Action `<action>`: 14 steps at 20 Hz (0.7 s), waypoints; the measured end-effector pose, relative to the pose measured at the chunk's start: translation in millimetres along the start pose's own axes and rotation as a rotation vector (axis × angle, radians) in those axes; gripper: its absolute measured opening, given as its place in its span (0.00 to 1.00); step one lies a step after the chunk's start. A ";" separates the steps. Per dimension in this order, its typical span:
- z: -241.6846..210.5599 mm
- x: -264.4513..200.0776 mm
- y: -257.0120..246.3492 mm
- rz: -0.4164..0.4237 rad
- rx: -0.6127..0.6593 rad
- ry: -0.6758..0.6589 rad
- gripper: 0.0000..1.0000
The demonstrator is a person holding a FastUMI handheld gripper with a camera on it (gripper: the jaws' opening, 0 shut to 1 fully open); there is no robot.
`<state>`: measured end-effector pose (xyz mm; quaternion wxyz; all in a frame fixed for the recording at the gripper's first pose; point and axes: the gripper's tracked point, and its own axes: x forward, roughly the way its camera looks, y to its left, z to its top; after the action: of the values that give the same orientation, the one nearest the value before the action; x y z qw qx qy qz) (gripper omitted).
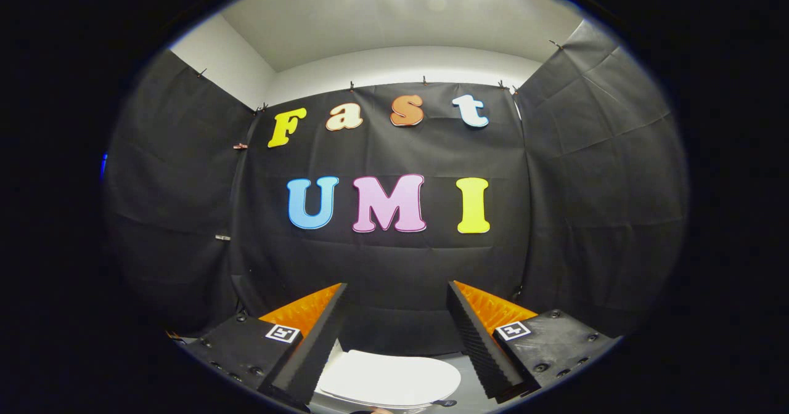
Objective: Open the toilet lid.
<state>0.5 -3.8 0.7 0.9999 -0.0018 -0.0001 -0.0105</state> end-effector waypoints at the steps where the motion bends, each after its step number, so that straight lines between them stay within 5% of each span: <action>1: -0.3 0.2 -2.0 -0.005 0.003 0.000 0.99; 14: 4.4 3.2 -23.2 -0.078 0.046 -0.016 0.99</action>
<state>3.1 -27.0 5.2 0.9985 0.0214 -0.0086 -0.0495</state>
